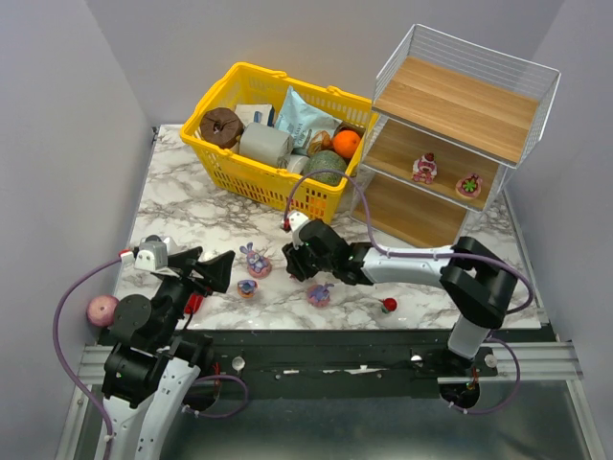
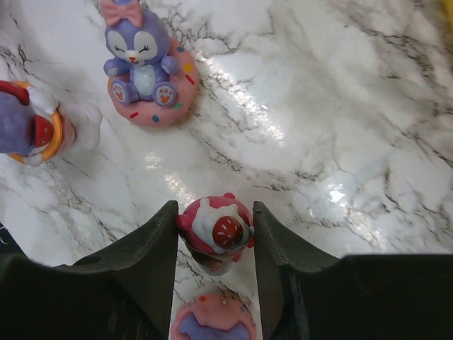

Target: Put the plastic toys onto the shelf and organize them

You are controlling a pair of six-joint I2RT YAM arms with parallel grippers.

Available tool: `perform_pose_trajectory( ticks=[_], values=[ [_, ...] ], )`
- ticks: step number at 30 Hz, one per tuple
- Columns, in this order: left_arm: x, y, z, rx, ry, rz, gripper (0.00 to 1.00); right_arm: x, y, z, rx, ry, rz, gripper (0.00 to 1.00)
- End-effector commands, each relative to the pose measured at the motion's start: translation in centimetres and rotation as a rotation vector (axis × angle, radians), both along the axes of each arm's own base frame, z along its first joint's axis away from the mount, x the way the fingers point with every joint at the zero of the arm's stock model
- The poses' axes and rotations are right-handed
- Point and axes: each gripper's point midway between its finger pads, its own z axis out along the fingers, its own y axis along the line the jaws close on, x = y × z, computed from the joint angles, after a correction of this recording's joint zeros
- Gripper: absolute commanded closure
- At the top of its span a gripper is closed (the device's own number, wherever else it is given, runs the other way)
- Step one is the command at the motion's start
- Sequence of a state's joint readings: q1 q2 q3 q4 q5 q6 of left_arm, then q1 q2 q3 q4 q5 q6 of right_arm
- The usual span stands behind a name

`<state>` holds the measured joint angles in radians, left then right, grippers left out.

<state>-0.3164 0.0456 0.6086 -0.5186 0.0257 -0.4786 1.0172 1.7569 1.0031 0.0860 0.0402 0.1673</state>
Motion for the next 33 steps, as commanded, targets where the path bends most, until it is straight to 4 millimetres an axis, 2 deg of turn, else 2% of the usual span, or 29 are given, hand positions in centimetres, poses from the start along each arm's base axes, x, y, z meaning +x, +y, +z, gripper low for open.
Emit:
perform_pose_trajectory(
  ticks=[1, 3, 4, 5, 6, 7, 8, 9, 11, 13, 16, 19, 23, 33],
  values=[
    [0.0, 0.3, -0.1, 0.003, -0.004, 0.016, 0.01, 2.6, -2.3, 8.1, 0.053, -0.108, -0.209, 0.87],
    [0.1, 0.3, -0.2, 0.005, 0.002, 0.016, 0.01, 2.9, -4.5, 9.7, 0.019, -0.120, -0.294, 0.87],
    [0.1, 0.3, -0.2, 0.004, 0.000, 0.016, 0.01, 3.9, -5.9, 12.5, 0.041, -0.167, -0.377, 0.87],
    [0.1, 0.3, -0.2, 0.005, 0.002, 0.016, 0.01, 4.2, -6.9, 13.5, 0.040, -0.172, -0.422, 0.87],
    [0.1, 0.3, -0.2, 0.005, 0.002, 0.016, 0.01, 4.0, -8.3, 13.5, 0.011, -0.145, -0.472, 0.87],
    [0.1, 0.3, -0.2, 0.005, 0.003, 0.016, 0.01, 4.8, -10.2, 15.2, 0.018, -0.171, -0.558, 0.87],
    [0.1, 0.3, -0.2, 0.003, 0.002, 0.016, 0.01, 5.3, -11.2, 16.7, 0.034, -0.186, -0.614, 0.87],
    [0.1, 0.3, -0.2, 0.004, 0.004, 0.016, 0.01, 5.3, -12.6, 17.1, 0.021, -0.184, -0.663, 0.87],
    [0.1, 0.3, -0.2, 0.004, 0.004, 0.016, 0.01, 6.5, -15.7, 19.7, 0.049, -0.237, -0.797, 0.87],
    [0.1, 0.3, -0.2, 0.003, 0.002, 0.016, 0.01, 7.3, -18.3, 20.8, 0.061, -0.248, -0.903, 0.87],
    [0.1, 0.3, -0.2, 0.003, 0.001, 0.016, 0.01, 8.1, -20.9, 23.3, 0.100, -0.297, -1.003, 0.87],
    [0.2, 0.2, -0.3, 0.005, 0.008, 0.016, 0.01, 9.0, -22.5, 24.8, 0.101, -0.335, -1.082, 0.87],
    [0.2, 0.2, -0.3, 0.006, 0.009, 0.016, 0.01, 10.0, -23.4, 25.4, 0.090, -0.370, -1.156, 0.87],
    [0.3, 0.2, -0.4, 0.007, 0.014, 0.016, 0.01, 12.6, -23.2, 25.5, 0.103, -0.426, -1.229, 0.87]
  ],
)
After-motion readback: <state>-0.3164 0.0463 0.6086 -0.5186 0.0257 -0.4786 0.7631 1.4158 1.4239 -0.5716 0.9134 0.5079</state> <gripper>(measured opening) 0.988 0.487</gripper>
